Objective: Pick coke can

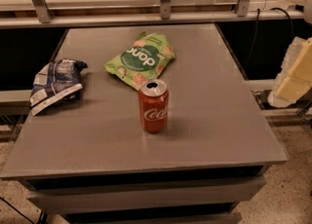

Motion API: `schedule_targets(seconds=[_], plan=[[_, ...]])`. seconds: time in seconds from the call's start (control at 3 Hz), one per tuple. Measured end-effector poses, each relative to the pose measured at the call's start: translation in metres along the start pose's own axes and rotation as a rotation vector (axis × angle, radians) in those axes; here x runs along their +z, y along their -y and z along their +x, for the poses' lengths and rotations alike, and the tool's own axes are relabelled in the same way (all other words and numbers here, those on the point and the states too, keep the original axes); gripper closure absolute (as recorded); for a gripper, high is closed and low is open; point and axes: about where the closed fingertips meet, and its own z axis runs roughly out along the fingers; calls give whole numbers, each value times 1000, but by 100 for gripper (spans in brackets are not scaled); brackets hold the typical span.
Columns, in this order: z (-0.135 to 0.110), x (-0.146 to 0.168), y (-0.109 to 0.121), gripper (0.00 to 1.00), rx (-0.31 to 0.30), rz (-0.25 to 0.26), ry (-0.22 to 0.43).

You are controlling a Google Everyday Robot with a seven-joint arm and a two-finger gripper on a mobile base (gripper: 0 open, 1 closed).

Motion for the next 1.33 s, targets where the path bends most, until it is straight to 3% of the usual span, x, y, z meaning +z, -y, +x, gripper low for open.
schedule_targets(seconds=[0.67, 1.33], plan=[[-14, 7, -6, 0, -24, -16, 9], [-68, 57, -21, 0, -87, -122, 56]])
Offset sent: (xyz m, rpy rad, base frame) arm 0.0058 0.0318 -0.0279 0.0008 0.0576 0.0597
